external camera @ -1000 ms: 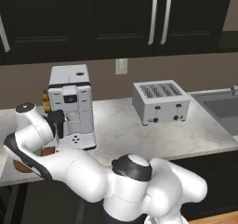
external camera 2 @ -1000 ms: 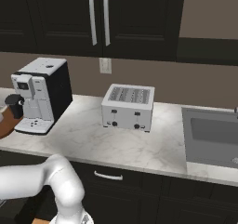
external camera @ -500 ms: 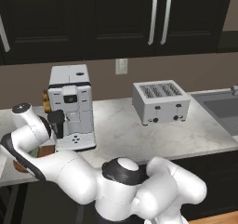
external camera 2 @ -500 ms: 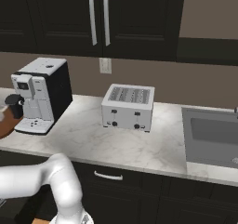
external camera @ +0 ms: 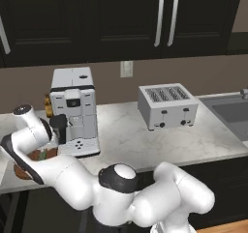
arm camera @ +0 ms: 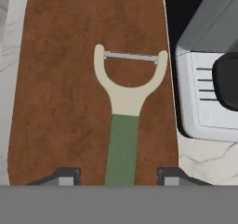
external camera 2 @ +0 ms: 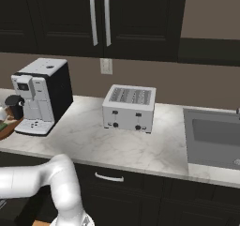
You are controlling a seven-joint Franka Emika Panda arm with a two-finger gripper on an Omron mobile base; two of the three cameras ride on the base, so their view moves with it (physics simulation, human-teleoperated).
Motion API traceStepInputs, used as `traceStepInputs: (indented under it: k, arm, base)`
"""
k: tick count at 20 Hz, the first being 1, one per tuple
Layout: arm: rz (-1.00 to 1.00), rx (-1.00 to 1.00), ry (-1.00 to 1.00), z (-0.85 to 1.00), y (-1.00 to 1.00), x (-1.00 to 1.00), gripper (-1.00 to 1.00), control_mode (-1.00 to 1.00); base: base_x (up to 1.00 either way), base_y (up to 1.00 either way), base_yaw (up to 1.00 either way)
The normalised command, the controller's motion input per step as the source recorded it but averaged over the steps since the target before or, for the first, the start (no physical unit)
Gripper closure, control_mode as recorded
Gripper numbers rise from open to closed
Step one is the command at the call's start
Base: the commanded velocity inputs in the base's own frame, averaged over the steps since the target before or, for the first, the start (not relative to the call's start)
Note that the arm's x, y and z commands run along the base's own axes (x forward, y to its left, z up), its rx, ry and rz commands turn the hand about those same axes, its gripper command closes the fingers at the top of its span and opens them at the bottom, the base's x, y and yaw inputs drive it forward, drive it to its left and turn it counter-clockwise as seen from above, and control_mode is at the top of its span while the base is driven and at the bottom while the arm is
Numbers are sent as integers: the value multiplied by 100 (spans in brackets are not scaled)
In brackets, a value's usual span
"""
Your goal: Open the drawer on the left and place the cutting tools on the cutting board.
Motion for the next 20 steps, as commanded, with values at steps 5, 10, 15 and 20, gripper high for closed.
traceStepInputs:
  k: [5,10,15,20]
  arm:
    - [1,0,0,0,0,-80,-100,-100]
    - [1,0,-1,0,-8,-100,-100,-100]
    - [5,3,0,-8,-62,-100,-100,-100]
    - [0,2,0,-47,-87,-100,-100,-100]
  base:
    - [0,0,0]
    - [0,0,0]
    - [0,0,0]
    - [0,0,0]
